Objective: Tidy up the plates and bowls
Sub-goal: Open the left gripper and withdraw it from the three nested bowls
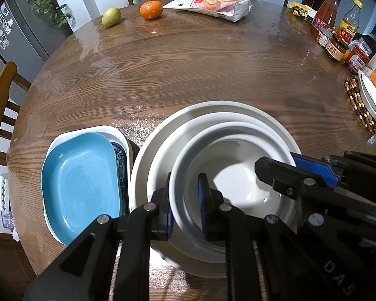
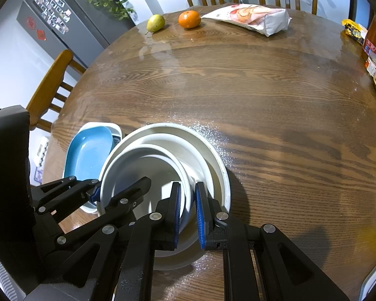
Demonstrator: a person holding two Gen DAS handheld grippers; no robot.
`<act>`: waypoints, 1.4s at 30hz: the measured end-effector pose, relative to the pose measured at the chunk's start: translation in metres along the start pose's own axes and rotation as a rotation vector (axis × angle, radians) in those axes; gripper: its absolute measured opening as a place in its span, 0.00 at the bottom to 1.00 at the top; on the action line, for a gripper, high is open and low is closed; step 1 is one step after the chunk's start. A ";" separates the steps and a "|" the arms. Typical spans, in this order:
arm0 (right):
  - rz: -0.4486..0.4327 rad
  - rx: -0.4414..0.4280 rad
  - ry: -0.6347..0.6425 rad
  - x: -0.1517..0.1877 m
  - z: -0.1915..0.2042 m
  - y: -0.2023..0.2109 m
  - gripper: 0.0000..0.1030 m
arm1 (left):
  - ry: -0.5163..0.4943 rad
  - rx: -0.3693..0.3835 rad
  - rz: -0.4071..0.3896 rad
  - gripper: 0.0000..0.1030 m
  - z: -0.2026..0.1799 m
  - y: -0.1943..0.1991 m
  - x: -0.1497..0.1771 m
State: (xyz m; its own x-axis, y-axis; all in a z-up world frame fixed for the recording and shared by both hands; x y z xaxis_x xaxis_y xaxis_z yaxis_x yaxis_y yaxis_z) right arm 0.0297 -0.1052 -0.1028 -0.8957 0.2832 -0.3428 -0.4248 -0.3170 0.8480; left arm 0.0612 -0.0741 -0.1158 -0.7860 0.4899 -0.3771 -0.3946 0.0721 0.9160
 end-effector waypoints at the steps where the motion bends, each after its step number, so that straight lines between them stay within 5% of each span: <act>1: 0.000 0.000 0.000 0.000 0.000 0.000 0.13 | 0.000 0.000 0.000 0.16 0.000 0.000 0.000; 18: -0.013 -0.025 -0.013 -0.002 0.003 0.009 0.13 | 0.029 0.024 -0.012 0.16 0.005 0.004 -0.001; 25: -0.029 -0.041 -0.019 -0.003 0.005 0.018 0.13 | 0.022 0.014 -0.050 0.28 0.004 0.018 -0.003; 32: -0.057 -0.067 -0.012 -0.005 0.004 0.034 0.35 | 0.023 -0.001 -0.096 0.43 0.008 0.035 -0.005; 40: -0.088 -0.112 -0.026 -0.006 0.000 0.050 0.39 | 0.059 -0.014 -0.126 0.62 0.018 0.048 -0.005; 42: -0.089 -0.126 -0.038 -0.007 -0.002 0.053 0.55 | 0.075 -0.017 -0.132 0.65 0.022 0.051 -0.004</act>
State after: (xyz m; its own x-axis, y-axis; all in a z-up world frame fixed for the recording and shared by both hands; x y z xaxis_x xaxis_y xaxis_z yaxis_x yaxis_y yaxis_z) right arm 0.0136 -0.1254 -0.0563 -0.8489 0.3490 -0.3969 -0.5179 -0.3996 0.7564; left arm 0.0548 -0.0531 -0.0646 -0.7596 0.4109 -0.5042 -0.5047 0.1167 0.8554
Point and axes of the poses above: each gripper's, at about its wrist camera, not at the fingertips, and y roughly against the way its jaws point, z to its left, x to its underside, the point moved 9 cm from there along -y, roughly the way its jaws point, and after that the axes turned 10 degrees about -y, right-handed, at the moved point
